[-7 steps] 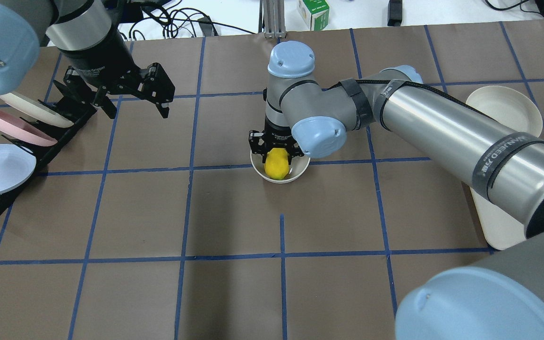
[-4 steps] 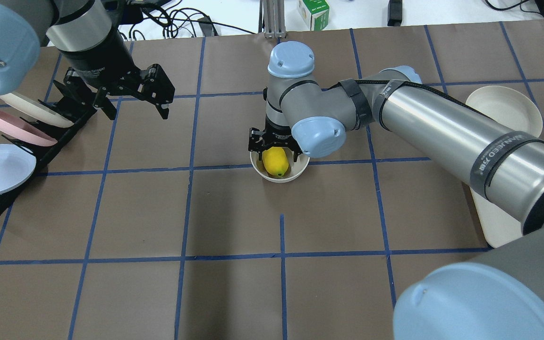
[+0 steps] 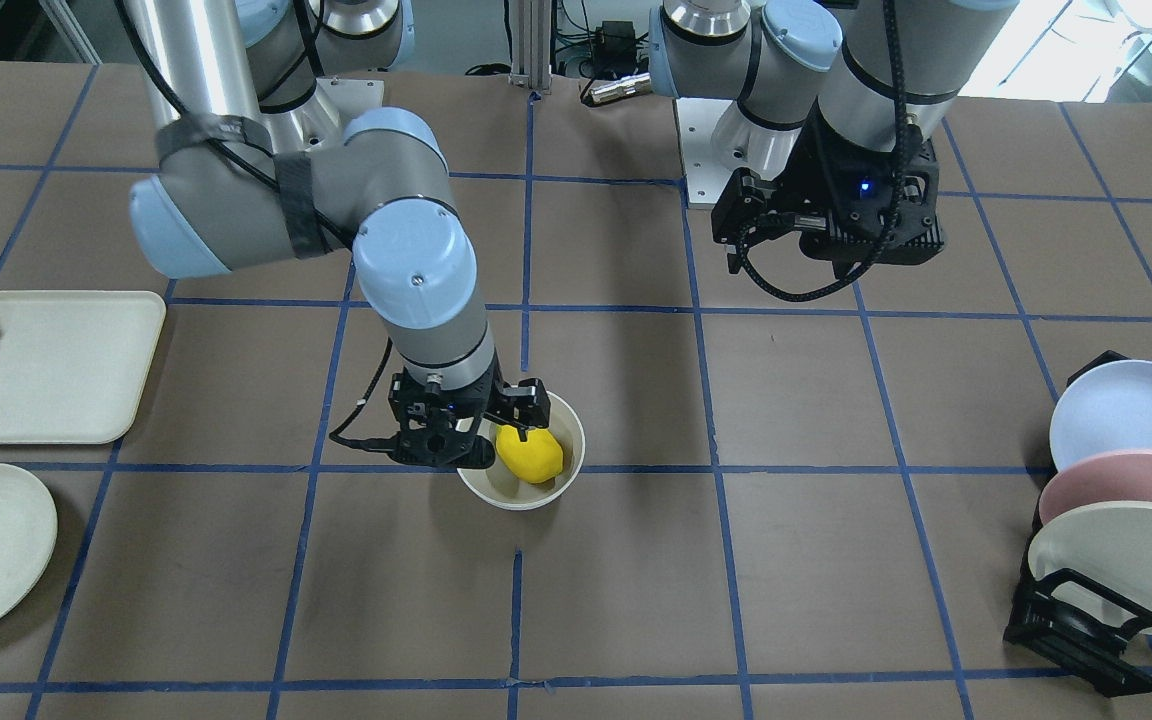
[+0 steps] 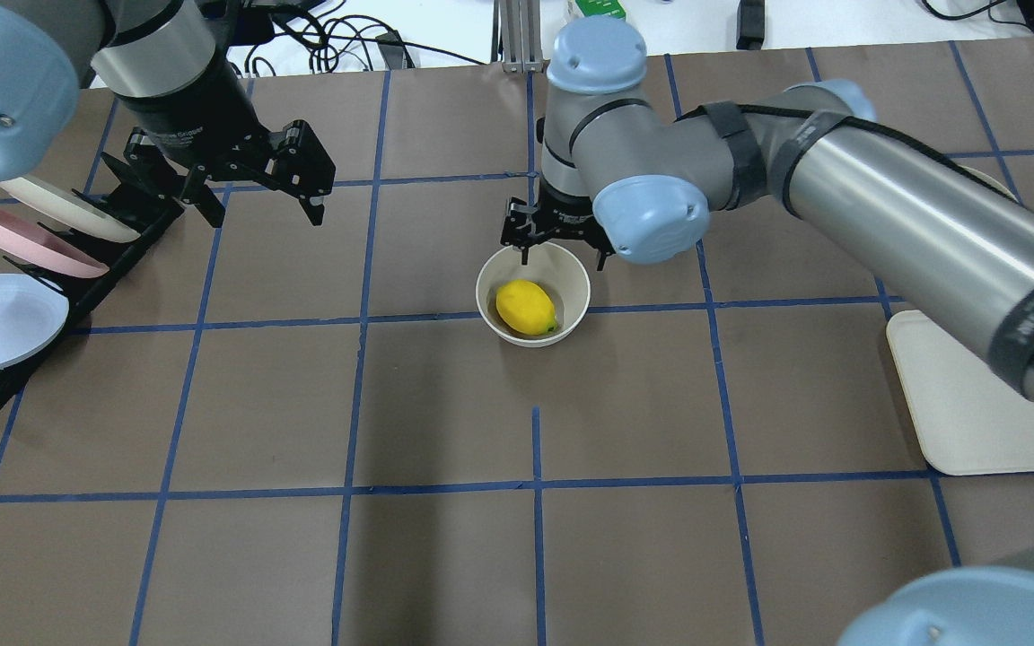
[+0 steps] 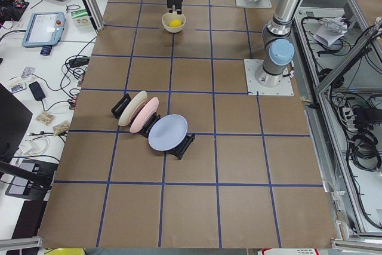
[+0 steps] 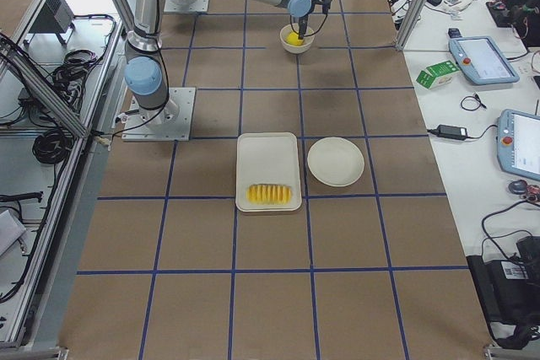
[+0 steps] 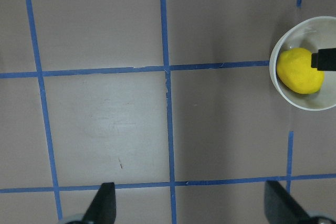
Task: Place bowl and put lemon in it
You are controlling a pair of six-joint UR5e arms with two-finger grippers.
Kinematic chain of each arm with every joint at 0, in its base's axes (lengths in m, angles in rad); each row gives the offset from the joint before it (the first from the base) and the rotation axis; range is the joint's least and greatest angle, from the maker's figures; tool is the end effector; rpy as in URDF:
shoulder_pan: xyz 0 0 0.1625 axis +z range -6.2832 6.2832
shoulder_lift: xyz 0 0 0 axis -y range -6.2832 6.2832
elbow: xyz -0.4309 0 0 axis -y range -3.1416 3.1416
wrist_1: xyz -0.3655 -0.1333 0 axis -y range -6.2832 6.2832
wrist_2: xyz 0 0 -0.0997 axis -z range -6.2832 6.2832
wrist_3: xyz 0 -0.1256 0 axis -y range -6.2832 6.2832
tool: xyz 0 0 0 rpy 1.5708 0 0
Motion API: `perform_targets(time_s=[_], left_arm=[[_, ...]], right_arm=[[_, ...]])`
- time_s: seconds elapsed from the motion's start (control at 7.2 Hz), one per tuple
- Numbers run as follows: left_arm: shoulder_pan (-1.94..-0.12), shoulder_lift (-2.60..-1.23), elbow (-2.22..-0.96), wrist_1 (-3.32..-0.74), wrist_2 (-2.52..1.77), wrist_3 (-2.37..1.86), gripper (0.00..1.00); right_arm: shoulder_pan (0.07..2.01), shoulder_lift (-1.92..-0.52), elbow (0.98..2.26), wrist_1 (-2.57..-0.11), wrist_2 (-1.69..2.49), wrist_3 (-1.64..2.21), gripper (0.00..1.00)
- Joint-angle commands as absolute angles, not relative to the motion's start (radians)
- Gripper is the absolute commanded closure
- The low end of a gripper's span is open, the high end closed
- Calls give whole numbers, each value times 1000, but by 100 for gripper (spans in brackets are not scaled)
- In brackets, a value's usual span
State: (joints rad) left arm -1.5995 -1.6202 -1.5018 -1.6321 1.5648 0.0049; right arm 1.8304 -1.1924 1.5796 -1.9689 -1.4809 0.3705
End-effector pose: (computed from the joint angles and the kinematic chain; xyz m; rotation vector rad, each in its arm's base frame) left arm -0.1478 -0.4770 0.4704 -0.0525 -3.1350 -0.0655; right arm 0.2934 -0.5415 0.3009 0.1684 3.0480 0.0267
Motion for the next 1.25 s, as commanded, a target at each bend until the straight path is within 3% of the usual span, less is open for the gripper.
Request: perform_targets(time_s=[0.0,0.28,0.56,1.11], left_arm=[[-1603,-1615,-1500,-1632,1563,5,0],[-1605,-1614,-1500,-1632,1562,3,0],[-1606,-1612,-1500,-1632,1562,2,0],[-1605,-1603,-1499,-1632,1559,5,0]], right_arm=[[1711,-1337,1580,-1840,-1509,269,0],[1588,-1455,1578,-1632,-1546,164,0],[1549,-1581,1594,-1582,-1548,161,0],[1548,-1618,1592,-1489,-1546,175,0]])
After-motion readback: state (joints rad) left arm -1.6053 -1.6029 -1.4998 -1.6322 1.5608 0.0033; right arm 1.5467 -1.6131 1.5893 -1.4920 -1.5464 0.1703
